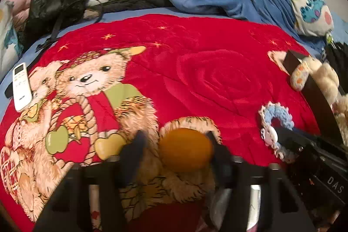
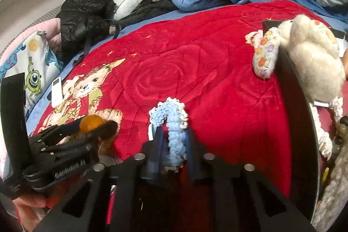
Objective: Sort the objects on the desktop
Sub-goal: 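Grasp the orange with the left gripper while the right grasps the blue crocheted ring, then lift the orange with the left gripper while the right lifts the blue ring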
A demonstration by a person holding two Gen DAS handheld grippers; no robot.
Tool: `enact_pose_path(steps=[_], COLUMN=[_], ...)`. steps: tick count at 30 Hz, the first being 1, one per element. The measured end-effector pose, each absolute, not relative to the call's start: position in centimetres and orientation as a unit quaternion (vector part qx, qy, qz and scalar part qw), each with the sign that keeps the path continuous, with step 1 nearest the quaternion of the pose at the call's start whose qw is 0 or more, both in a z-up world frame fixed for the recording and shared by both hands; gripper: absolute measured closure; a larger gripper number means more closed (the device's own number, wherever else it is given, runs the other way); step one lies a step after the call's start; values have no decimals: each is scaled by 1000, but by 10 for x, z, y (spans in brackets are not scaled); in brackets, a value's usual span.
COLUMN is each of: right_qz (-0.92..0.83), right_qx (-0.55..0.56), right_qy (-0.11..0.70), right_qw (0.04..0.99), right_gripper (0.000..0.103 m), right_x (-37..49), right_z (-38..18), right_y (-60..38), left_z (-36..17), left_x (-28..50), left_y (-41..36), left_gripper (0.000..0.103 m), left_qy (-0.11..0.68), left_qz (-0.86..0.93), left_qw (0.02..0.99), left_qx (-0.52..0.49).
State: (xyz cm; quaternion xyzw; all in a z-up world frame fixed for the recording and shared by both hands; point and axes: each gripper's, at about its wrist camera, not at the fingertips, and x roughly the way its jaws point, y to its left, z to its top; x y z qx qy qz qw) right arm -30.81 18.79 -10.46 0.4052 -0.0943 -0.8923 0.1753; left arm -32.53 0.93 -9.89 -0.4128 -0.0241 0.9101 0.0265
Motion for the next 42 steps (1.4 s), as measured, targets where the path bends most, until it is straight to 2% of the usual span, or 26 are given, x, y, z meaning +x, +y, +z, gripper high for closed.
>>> enact_pose_path(steps=[3,24,42], right_qz=[-890,-907,-920], right_qx=[403,362,314], right_qy=[-99,-55,-81], right_qw=[189,208,219], right_gripper=[89,90,90], right_x=[-308,-294,-279], right_z=[-104,-87,-52], right_y=[187,172,194], left_z=[-98,-88,-61], left_x=[-325,-320,-302], left_y=[5,14,42], left_gripper=[63,63,63], left_qy=[-38,-7,-16], left_qz=[910,920,932], left_qw=[32,12,59], left_qx=[-412,-392,-358])
